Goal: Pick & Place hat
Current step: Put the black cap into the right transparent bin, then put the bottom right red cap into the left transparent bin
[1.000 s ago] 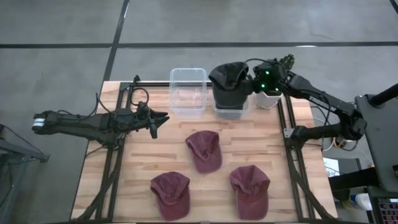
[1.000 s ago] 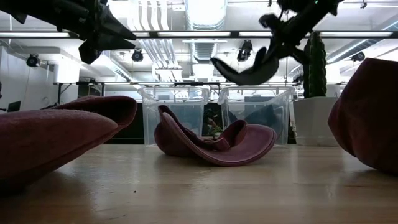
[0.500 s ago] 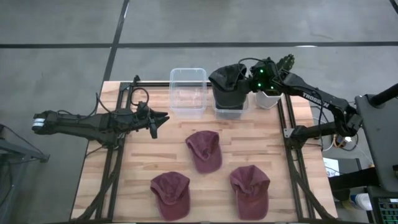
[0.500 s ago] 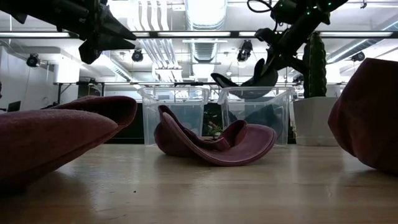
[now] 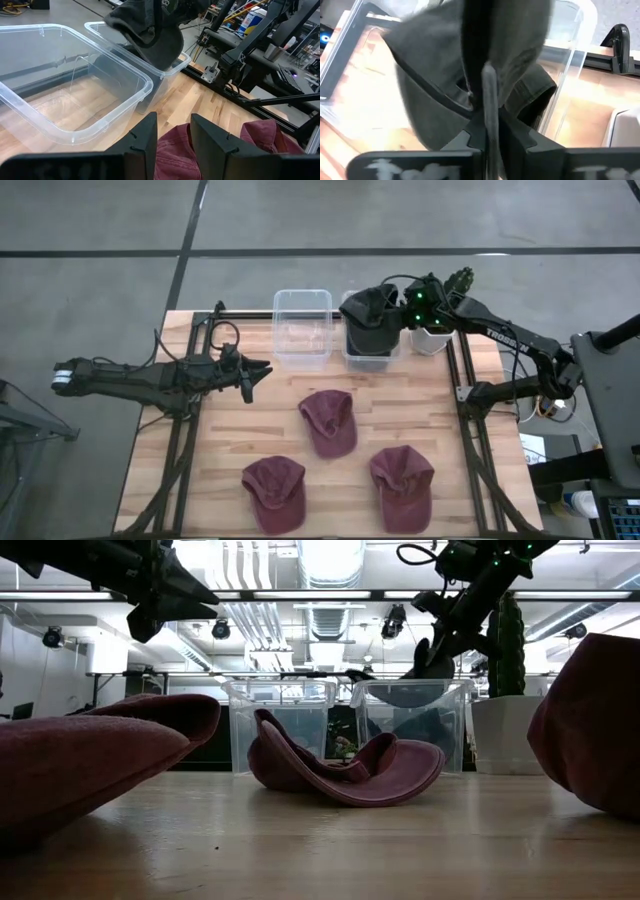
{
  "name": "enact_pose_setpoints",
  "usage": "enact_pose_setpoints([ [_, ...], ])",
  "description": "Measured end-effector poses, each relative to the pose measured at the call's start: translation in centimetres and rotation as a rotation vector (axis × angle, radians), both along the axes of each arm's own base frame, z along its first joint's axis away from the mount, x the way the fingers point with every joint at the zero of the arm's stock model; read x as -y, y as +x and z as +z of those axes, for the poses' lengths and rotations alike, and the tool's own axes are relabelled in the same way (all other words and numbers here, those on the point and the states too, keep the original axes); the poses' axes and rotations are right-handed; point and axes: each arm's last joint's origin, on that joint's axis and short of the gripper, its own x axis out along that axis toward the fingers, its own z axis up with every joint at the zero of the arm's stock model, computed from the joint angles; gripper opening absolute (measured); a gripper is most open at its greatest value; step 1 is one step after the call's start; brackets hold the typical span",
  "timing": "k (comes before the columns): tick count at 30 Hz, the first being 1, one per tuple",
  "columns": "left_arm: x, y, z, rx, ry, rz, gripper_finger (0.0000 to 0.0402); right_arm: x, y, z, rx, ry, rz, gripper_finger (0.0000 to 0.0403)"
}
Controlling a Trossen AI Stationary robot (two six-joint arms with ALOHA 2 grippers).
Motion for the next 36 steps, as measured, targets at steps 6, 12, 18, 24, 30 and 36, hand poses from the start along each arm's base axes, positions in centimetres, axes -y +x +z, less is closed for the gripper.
enact_pose_setpoints([
  [6, 0.0, 0.0, 0.0, 0.0, 0.001, 0.0, 0.011, 0.0, 0.0, 0.0, -0.002, 0.004, 0.001, 0.0084],
  [12, 0.0, 0.0, 0.0, -0.001, 0.001, 0.0, 0.011, -0.2, -0.1, -0.1, -0.013, 0.021, 0.007, 0.0111],
  [18, 0.0, 0.0, 0.0, -0.002, 0.004, -0.001, 0.011, -1.0, -1.0, 0.4, -0.017, 0.043, 0.017, 0.0117],
  [24, 0.0, 0.0, 0.0, -0.004, 0.009, -0.002, 0.011, -2.0, -2.1, 1.5, -0.029, 0.053, 0.024, 0.0104],
  [30, 0.0, 0.0, 0.0, -0.004, 0.009, -0.002, 0.011, -3.4, -2.9, 3.5, 0.037, -0.005, 0.06, 0.0091],
  [36, 0.0, 0.0, 0.0, -0.004, 0.009, -0.001, 0.011, -7.7, -3.5, 5.9, 0.21, 0.04, 0.354, 0.0093],
])
